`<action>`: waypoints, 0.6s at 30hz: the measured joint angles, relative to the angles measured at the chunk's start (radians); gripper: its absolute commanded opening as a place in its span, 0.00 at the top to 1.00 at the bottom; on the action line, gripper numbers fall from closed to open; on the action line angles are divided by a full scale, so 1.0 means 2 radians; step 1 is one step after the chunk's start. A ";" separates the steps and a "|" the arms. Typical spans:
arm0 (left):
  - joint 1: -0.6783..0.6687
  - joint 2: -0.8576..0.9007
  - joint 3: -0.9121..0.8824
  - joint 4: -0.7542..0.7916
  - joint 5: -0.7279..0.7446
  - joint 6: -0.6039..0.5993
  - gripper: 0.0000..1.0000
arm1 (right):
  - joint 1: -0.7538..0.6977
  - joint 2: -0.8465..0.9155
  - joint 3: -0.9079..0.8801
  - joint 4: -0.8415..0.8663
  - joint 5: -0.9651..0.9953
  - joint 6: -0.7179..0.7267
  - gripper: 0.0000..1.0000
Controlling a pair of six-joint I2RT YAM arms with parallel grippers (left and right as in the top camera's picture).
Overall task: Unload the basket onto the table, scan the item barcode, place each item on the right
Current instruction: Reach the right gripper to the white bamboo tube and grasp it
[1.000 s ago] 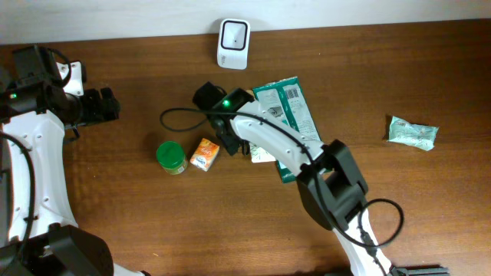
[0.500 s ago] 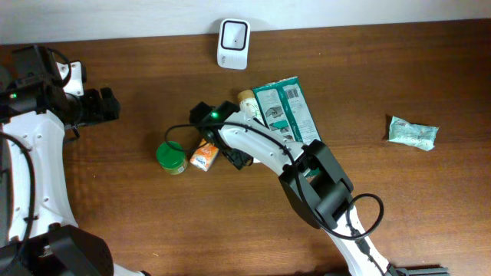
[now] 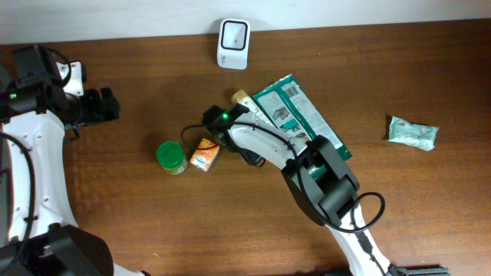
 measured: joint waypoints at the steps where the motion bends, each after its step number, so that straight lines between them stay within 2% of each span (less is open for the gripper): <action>1: 0.000 0.000 0.000 0.000 0.000 0.000 0.01 | -0.001 0.001 0.007 -0.006 -0.010 -0.001 0.96; 4: 0.000 0.000 0.000 0.000 0.000 0.000 0.01 | -0.005 0.001 0.055 -0.035 -0.094 -0.025 0.96; 8: 0.000 0.000 0.000 0.000 0.000 0.000 0.01 | -0.012 -0.004 0.115 -0.060 -0.290 -0.059 0.96; 13: 0.000 0.000 0.000 0.000 0.000 0.000 0.01 | -0.076 -0.010 0.111 -0.049 -0.493 -0.063 0.96; 14: 0.000 0.000 0.000 0.000 0.000 0.000 0.01 | -0.091 -0.010 0.104 -0.044 -0.510 -0.060 0.95; 15: 0.000 0.000 0.000 0.000 0.000 0.000 0.01 | -0.105 -0.011 0.096 -0.042 -0.521 -0.057 0.74; 16: 0.000 0.000 0.000 0.000 0.000 0.000 0.01 | -0.122 -0.012 0.079 -0.041 -0.534 -0.054 0.48; 17: 0.000 0.000 0.000 0.000 0.000 0.000 0.01 | -0.131 -0.012 0.068 -0.042 -0.539 -0.049 0.39; 18: 0.000 0.000 0.000 0.000 0.000 0.000 0.01 | -0.138 -0.013 0.057 -0.043 -0.543 -0.048 0.36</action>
